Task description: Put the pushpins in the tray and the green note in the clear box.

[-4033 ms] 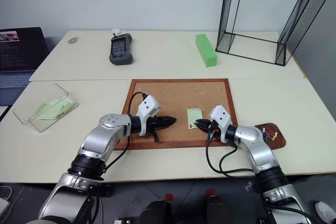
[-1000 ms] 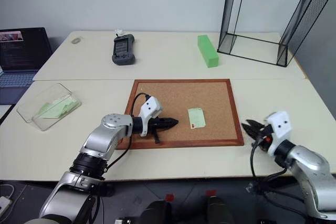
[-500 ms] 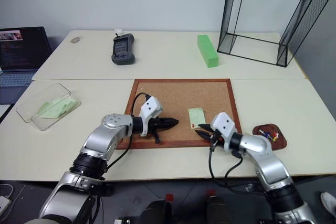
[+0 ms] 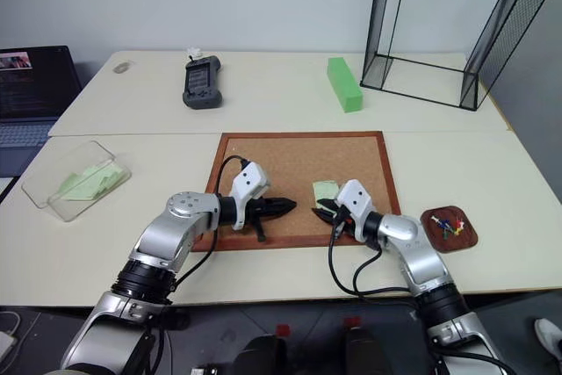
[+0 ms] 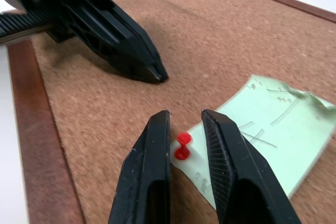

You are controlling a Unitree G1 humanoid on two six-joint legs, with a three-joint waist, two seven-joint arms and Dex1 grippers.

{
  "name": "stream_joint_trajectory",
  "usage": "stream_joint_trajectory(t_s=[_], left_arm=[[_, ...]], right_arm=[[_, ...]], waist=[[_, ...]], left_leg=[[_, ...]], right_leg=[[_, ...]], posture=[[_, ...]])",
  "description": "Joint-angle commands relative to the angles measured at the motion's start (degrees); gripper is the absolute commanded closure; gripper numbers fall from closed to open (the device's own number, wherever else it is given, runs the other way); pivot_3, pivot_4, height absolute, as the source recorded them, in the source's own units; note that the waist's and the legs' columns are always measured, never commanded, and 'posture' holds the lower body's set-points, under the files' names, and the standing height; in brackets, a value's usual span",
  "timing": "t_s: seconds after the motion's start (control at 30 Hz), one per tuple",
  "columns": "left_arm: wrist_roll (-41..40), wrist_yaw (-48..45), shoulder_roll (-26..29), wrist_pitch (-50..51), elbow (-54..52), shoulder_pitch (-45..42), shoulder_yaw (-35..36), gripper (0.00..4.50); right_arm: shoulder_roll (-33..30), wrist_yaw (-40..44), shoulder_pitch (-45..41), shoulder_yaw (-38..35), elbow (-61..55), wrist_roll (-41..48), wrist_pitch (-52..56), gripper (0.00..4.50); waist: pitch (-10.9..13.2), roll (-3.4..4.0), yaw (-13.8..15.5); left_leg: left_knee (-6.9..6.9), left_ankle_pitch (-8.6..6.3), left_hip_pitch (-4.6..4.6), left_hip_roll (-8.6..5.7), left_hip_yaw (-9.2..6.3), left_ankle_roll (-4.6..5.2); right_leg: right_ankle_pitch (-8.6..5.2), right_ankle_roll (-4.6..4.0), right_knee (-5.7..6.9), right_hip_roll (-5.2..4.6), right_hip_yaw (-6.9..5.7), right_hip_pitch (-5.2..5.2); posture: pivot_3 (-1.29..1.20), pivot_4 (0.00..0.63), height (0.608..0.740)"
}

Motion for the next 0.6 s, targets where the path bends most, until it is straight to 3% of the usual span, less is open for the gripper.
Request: stream_joint_trajectory(t_s=[0.03, 0.2, 0.37, 0.6], left_arm=[[-0.1, -0.1, 0.5, 0.3, -1.4, 0.4, -0.3, 4.5], [0.0, -0.1, 0.0, 0.3, -0.8, -0.5, -0.5, 4.5], [0.0, -0.1, -0.2, 0.1, -0.3, -0.7, -0.6, 4.5], [0.0, 0.0, -0.3, 0.1, -0.2, -0.7, -0.5, 4.5]], right_arm=[[0.9, 1.8, -1.1, 0.2, 0.2, 0.4, -0.4, 3.47], [1.5, 2.6, -2.2, 0.0, 1.1, 0.6, 0.2, 3.47], [1.0, 3.3, -2.2, -0.4, 1.1, 0.2, 0.0, 4.41], [0.4, 3.5, -1.2, -1.0, 0.5, 0.3, 0.0, 4.46]], waist=[[0.0, 0.0, 0.0], [0.0, 0.0, 0.0], [0.0, 0.0, 0.0], [0.0, 0.0, 0.1]], left_leg=[[0.0, 0.0, 0.0, 0.0, 0.0, 0.0], [0.0, 0.0, 0.0, 0.0, 0.0, 0.0], [0.0, 0.0, -0.01, 0.0, -0.01, 0.0], [0.0, 0.0, -0.01, 0.0, -0.02, 0.0]], right_leg=[[0.0, 0.0, 0.0, 0.01, 0.0, 0.0], [0.0, 0.0, 0.0, 0.01, 0.0, 0.0], [0.0, 0.0, 0.0, 0.0, 0.0, 0.0], [0.0, 0.0, 0.0, -0.01, -0.01, 0.0]], posture=[[0.0, 0.15, 0.74], [0.0, 0.15, 0.74], [0.0, 0.15, 0.74], [0.0, 0.15, 0.74]])
